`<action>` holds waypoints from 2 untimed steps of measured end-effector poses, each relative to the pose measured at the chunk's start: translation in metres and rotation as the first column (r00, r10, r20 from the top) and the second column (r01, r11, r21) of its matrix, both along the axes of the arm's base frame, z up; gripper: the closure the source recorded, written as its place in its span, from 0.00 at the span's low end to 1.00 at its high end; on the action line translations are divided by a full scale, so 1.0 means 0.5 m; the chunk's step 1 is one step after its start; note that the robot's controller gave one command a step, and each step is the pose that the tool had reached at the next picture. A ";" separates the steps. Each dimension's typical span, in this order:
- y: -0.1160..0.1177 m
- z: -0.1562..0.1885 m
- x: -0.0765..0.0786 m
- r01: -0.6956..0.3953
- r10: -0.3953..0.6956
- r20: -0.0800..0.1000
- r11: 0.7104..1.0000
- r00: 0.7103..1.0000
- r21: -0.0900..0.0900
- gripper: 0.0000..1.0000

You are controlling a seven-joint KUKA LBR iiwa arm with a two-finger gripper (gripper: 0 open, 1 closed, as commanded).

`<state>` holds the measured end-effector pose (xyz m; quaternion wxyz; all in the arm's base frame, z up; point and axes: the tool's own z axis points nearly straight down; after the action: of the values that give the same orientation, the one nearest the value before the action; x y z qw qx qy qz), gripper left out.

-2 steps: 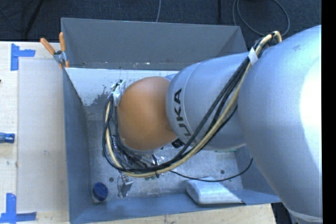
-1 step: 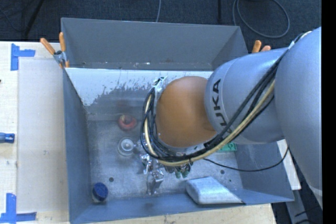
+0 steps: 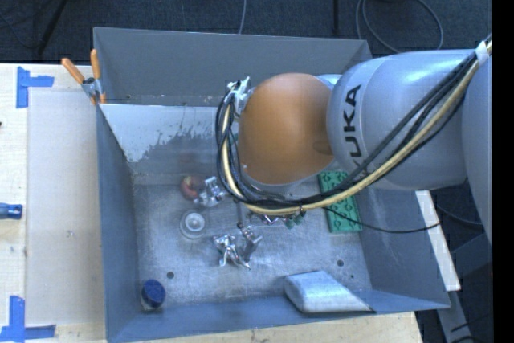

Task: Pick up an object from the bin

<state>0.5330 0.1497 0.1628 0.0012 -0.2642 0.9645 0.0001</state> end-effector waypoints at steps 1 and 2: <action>-0.058 0.200 -0.100 0.057 -0.057 0.004 0.998 0.998 0.001 0.00; -0.038 -0.137 -0.027 -0.075 0.075 -0.010 0.997 0.997 -0.001 0.00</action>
Offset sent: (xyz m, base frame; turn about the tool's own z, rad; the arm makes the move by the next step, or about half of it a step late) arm -0.0504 -0.0289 0.0962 0.0556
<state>0.5197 0.1305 0.0944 -0.0040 -0.3001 0.9539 0.0008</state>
